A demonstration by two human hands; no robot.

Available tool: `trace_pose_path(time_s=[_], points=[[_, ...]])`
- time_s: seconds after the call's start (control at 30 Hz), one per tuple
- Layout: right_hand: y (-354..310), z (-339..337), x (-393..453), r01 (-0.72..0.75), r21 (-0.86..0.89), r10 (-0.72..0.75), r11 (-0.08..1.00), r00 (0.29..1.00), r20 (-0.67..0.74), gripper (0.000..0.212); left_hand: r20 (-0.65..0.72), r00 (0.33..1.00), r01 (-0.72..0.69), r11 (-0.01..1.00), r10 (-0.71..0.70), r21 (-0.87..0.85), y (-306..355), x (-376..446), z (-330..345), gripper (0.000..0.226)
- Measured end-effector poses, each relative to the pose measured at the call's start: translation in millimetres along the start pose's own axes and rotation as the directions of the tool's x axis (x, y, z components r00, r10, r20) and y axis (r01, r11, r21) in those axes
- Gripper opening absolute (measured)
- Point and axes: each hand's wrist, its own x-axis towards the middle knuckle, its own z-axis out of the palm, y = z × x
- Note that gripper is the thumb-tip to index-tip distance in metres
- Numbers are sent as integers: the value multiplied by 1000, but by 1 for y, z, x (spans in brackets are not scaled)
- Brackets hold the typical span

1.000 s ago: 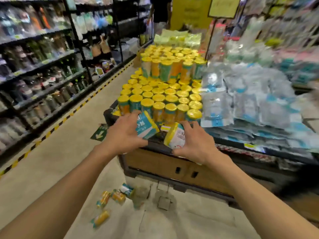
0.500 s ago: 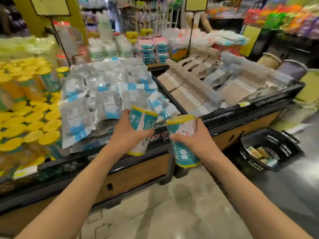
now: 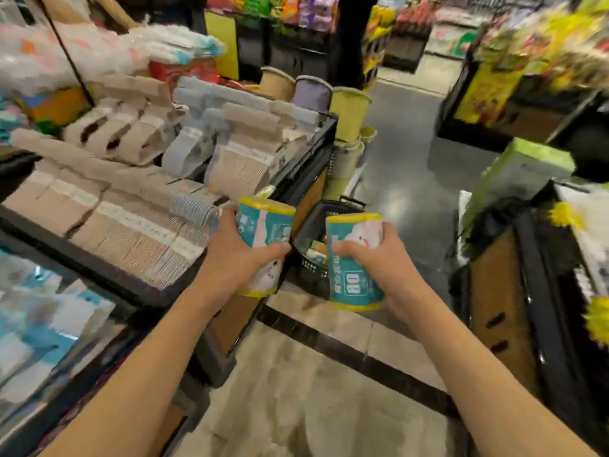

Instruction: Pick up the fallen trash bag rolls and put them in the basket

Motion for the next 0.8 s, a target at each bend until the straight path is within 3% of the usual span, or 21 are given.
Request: trace_pose_path(time_s=[0.17,0.33,0.5,0.7,0.8], points=[[-4,-62,52,-28,85,44,996,981,-188,74,167,983,-73,997,75,-17,27,89,74,82],[7,-132,105,-41,121,79,992,942,-327,63,283,952,-116,993,119,-28,46,152,165,69],[19,-205,178,-70,113,104,991,935,-338,85,348,932,-86,994,102,-61,58,213,258,73],[14,-288,276,-98,144,138,985,943,-303,75,290,955,-43,995,67,-86,93,279,348,67],[7,-318,324,-111,149,149,983,949,-277,80,248,968,-15,993,44,-117,108,315,379,65]])
